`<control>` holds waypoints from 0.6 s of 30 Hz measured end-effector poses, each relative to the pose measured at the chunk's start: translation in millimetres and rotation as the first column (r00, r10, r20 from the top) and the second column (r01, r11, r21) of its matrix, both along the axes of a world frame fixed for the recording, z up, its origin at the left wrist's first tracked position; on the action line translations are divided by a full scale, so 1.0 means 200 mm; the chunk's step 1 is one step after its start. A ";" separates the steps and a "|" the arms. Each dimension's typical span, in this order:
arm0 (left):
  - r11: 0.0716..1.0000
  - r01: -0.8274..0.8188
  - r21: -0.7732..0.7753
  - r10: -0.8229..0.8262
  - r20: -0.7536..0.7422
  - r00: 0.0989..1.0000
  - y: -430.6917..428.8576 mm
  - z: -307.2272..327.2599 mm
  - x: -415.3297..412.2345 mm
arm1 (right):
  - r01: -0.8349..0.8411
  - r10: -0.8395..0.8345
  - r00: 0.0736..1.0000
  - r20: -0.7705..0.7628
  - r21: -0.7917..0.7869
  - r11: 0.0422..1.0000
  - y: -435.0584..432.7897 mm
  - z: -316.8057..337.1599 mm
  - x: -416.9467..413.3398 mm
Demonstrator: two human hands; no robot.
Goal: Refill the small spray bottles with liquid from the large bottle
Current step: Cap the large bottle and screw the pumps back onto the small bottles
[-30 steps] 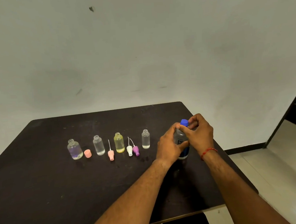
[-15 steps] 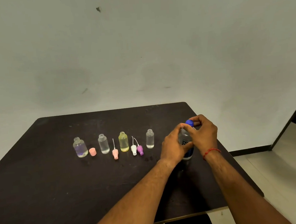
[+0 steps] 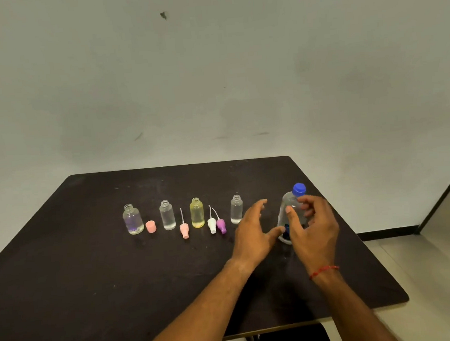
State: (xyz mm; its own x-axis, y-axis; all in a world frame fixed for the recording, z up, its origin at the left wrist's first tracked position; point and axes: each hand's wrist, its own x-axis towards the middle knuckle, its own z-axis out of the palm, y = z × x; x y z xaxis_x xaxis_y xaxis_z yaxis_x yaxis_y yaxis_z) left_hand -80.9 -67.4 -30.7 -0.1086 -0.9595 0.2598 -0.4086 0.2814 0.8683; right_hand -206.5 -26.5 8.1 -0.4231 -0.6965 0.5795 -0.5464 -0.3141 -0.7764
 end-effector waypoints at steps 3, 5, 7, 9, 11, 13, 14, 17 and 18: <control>0.987 -0.151 -0.045 0.150 -0.032 0.988 0.04 -0.04 0.17 | -0.068 0.069 0.997 -0.024 0.040 0.997 0.00 -0.06 0.10; 0.967 -0.248 -0.052 0.245 -0.062 0.968 0.07 -0.07 0.28 | -0.111 0.115 0.993 -0.023 0.129 0.985 -0.01 -0.11 0.18; 0.945 -0.325 -0.045 0.320 -0.098 0.942 0.10 -0.08 0.37 | -0.134 0.146 0.989 -0.034 0.233 0.963 -0.04 -0.17 0.26; 0.921 -0.390 -0.029 0.384 -0.111 0.916 0.11 -0.08 0.46 | -0.143 0.168 0.985 -0.049 0.324 0.935 -0.09 -0.22 0.34; 0.899 -0.437 -0.007 0.434 -0.113 0.894 0.12 -0.09 0.52 | -0.127 0.173 0.981 -0.087 0.386 0.914 -0.14 -0.25 0.42; 0.887 -0.462 0.008 0.460 -0.118 0.880 0.11 -0.10 0.57 | -0.103 0.161 0.981 -0.105 0.424 0.900 -0.18 -0.26 0.49; 0.882 -0.471 0.015 0.469 -0.118 0.875 0.11 -0.10 0.58 | -0.097 0.159 0.982 -0.106 0.437 0.894 -0.20 -0.27 0.52; 0.880 -0.473 0.032 0.474 -0.115 0.873 0.12 -0.11 0.62 | -0.090 0.167 0.977 -0.135 0.449 0.889 -0.25 -0.28 0.59; 0.882 -0.470 0.033 0.471 -0.109 0.875 0.12 -0.12 0.63 | -0.080 0.167 0.973 -0.157 0.449 0.890 -0.26 -0.28 0.61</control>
